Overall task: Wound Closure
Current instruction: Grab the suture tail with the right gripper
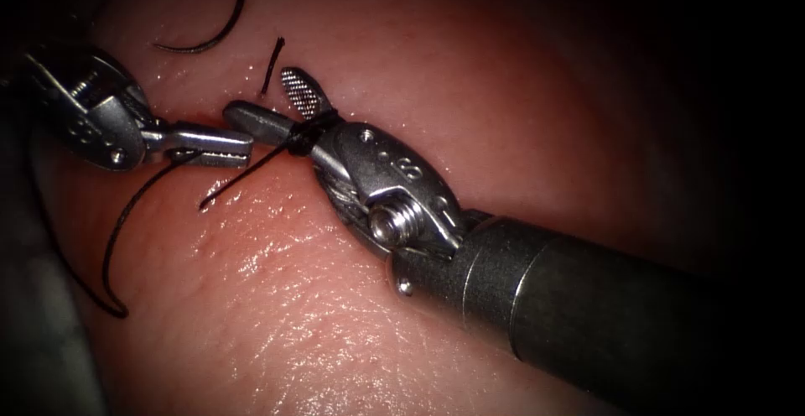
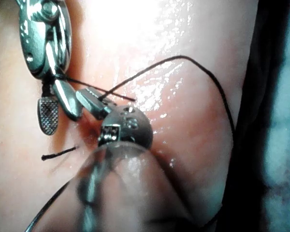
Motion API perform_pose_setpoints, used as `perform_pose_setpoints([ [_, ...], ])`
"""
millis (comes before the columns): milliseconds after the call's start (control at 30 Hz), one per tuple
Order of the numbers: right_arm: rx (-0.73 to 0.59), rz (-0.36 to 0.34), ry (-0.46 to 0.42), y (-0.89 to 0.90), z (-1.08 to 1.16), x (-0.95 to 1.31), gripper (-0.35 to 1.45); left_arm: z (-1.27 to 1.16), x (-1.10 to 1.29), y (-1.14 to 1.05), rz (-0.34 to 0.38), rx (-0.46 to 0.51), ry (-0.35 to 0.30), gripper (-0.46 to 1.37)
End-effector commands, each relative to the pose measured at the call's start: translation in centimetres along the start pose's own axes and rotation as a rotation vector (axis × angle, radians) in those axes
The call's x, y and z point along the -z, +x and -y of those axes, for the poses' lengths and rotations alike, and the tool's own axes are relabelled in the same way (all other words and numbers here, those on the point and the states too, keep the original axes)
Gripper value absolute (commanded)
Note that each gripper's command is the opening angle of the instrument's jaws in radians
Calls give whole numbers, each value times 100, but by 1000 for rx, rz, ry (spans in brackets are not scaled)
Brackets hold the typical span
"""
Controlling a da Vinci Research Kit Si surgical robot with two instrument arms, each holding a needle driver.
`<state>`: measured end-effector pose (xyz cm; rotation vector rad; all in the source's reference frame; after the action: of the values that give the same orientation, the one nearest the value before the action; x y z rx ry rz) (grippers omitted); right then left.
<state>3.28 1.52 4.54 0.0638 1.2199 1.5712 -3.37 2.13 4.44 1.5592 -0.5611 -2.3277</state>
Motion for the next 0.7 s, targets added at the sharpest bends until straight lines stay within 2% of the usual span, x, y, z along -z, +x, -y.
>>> perform_pose_setpoints([
  [33, -20, -3, 1, -2, -2, -4, 114, 0, -1, 0, 1, 1, -7, -35],
  [533, -52, 60, -49, -11, -34, -38, 101, 5, -14, -11, -1, 1, 0, -35],
  [700, -54, 85, -50, -20, -39, -52, 99, 6, -15, -13, -2, -5, 1, -35],
])
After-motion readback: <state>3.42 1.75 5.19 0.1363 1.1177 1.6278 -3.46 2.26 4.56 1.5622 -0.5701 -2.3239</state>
